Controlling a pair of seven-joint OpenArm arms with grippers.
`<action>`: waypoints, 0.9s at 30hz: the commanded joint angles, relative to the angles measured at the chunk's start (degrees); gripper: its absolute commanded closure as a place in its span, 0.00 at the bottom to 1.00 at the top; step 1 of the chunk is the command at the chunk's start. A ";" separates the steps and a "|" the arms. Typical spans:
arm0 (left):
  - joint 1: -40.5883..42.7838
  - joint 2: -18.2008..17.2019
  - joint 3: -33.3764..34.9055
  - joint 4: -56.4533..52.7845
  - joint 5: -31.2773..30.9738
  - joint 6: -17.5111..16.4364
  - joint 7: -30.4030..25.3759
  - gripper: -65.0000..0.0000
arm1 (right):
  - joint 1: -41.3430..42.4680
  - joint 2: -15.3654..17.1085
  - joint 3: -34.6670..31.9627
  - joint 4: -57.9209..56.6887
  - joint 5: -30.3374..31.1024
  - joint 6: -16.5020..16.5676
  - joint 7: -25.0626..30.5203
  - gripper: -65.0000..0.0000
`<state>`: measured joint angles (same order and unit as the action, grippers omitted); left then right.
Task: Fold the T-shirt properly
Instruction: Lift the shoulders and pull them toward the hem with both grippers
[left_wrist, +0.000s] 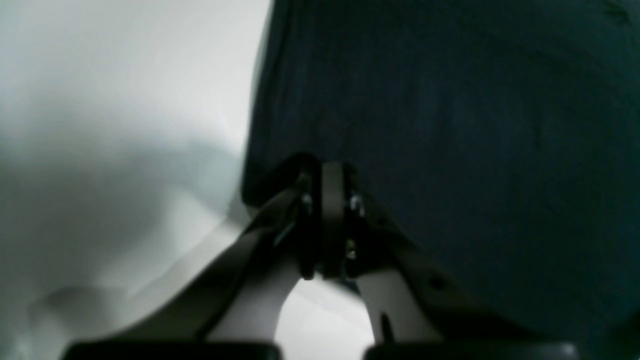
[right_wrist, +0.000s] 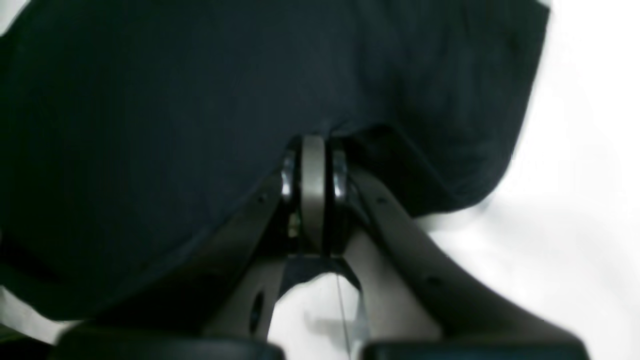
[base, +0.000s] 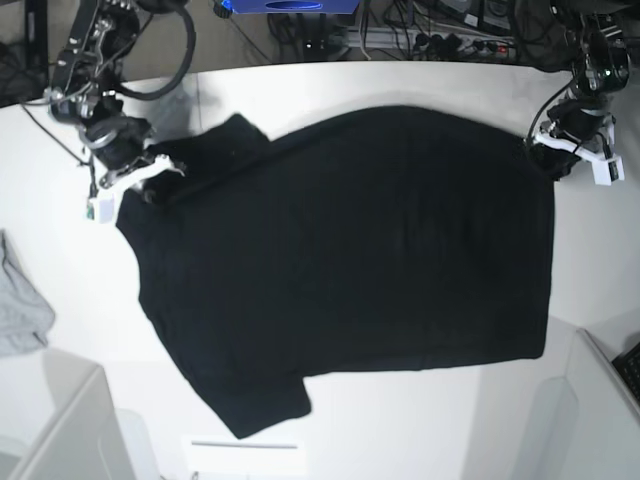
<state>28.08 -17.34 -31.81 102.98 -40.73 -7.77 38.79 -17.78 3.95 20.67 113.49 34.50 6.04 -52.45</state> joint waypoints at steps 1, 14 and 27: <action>-0.87 -0.81 -0.32 0.54 0.95 -0.19 -1.29 1.00 | 1.12 0.93 0.30 0.40 0.44 0.07 0.89 1.00; -7.37 -0.81 -0.58 -3.24 4.91 -0.19 2.31 1.00 | 13.78 1.99 -0.23 -14.02 0.44 0.07 0.53 1.00; -13.26 -0.81 -0.67 -4.56 5.08 -0.19 7.24 1.00 | 22.04 2.08 -0.40 -22.37 0.44 0.07 0.62 1.00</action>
<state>15.05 -17.30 -31.94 97.67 -35.38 -7.75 46.87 3.07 5.48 20.23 90.24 34.15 5.89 -53.10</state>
